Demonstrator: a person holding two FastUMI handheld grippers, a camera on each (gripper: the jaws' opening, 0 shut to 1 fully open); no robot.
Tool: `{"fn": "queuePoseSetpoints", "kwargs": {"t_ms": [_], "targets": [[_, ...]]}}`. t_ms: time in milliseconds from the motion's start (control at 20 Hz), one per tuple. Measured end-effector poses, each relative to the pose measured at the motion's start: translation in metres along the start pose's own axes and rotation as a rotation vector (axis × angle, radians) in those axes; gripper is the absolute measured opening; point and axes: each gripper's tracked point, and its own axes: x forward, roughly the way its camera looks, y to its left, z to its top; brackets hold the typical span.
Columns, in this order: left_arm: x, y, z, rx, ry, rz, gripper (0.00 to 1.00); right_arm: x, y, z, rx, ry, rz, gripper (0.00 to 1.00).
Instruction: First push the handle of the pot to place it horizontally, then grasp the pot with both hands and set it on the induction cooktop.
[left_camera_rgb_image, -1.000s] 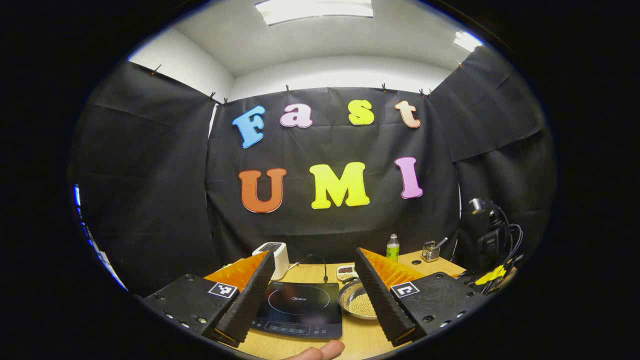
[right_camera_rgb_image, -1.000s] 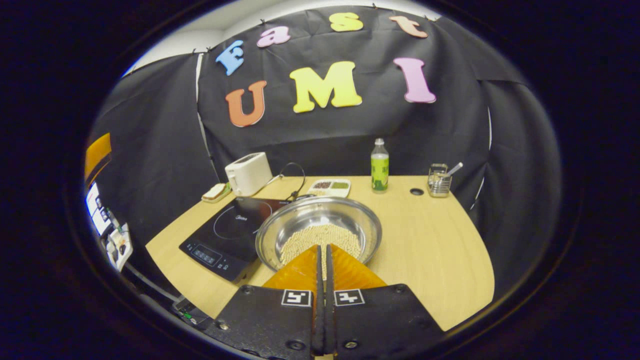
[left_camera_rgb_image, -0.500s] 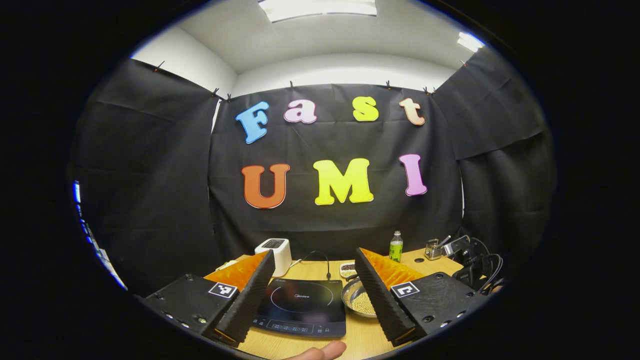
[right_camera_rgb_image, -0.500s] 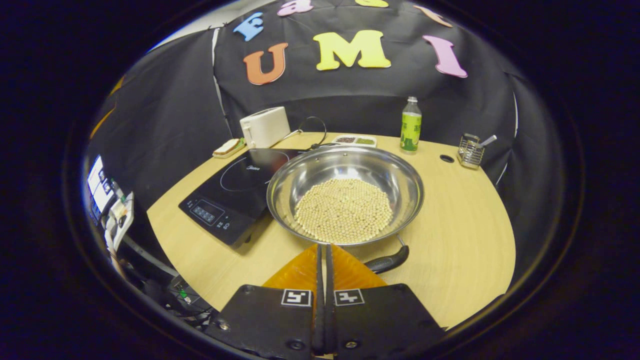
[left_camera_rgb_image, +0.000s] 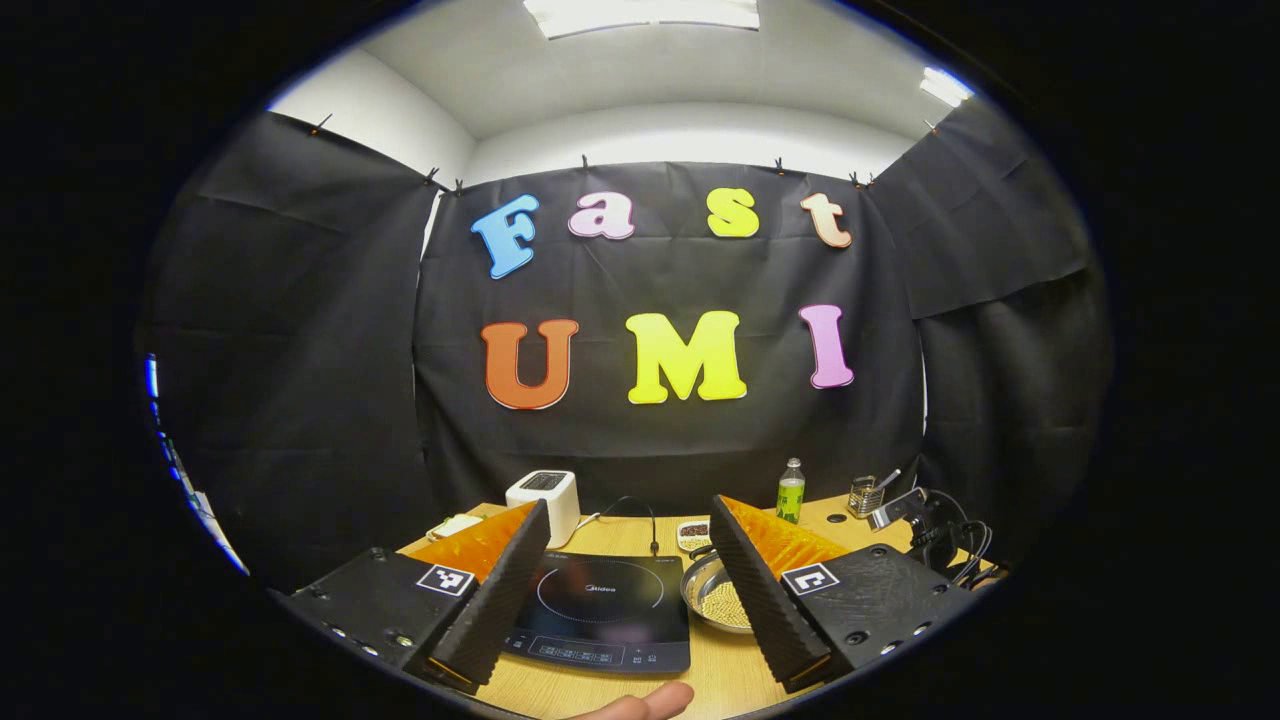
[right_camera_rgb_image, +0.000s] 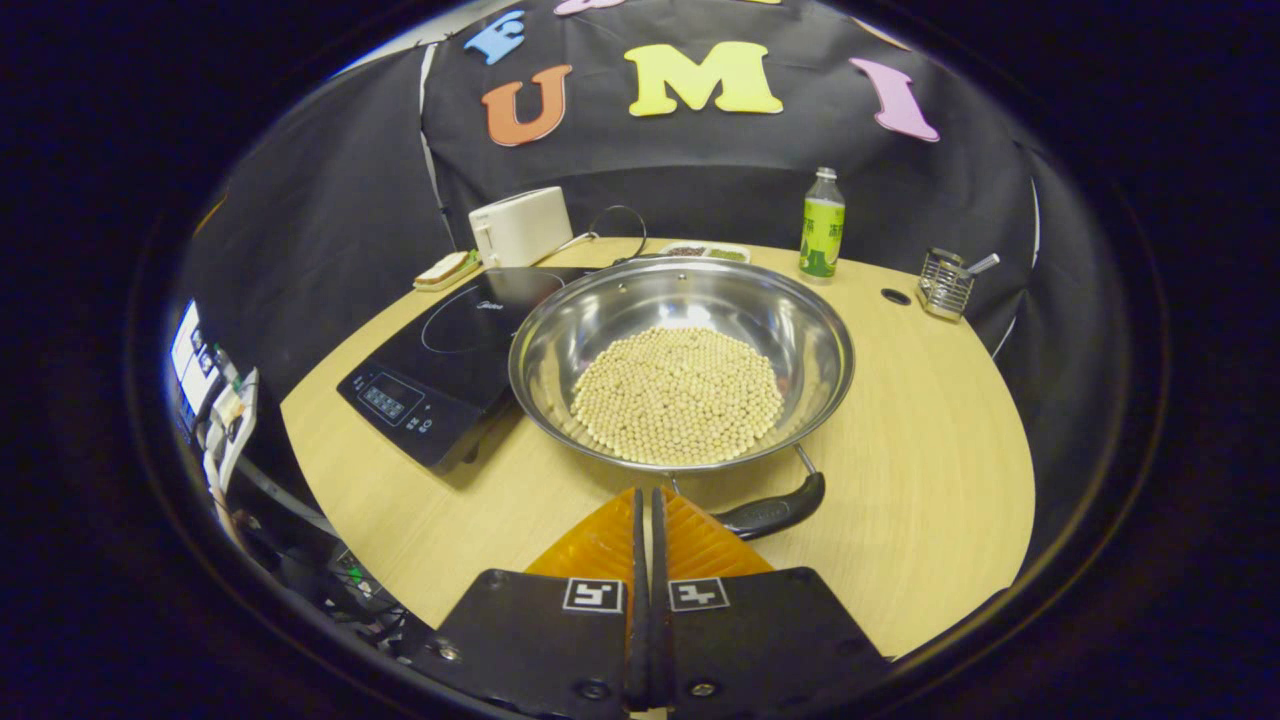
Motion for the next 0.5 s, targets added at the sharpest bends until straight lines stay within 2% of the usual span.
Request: {"fn": "queuePoseSetpoints", "kwargs": {"t_ms": [150, 250, 300, 400, 500], "targets": [[-0.003, 0.001, -0.001, -0.013, 0.003, -0.006, 0.96, -0.001, -0.005, 0.0, -0.007, 0.0, -0.012, 0.01], [-0.004, 0.003, -0.001, -0.016, -0.001, -0.003, 0.95, -0.002, -0.011, 0.0, -0.011, -0.004, -0.021, 0.04], [-0.005, 0.004, 0.001, -0.016, -0.002, -0.002, 0.95, -0.002, -0.015, -0.001, -0.013, -0.005, -0.028, 0.01], [-0.006, 0.003, 0.002, -0.015, -0.004, -0.011, 0.95, -0.001, -0.022, 0.0, -0.014, -0.006, -0.043, 0.04], [-0.008, 0.002, 0.002, -0.02, -0.003, -0.018, 0.95, -0.002, -0.029, 0.0, -0.014, -0.009, -0.055, 0.0]]}}
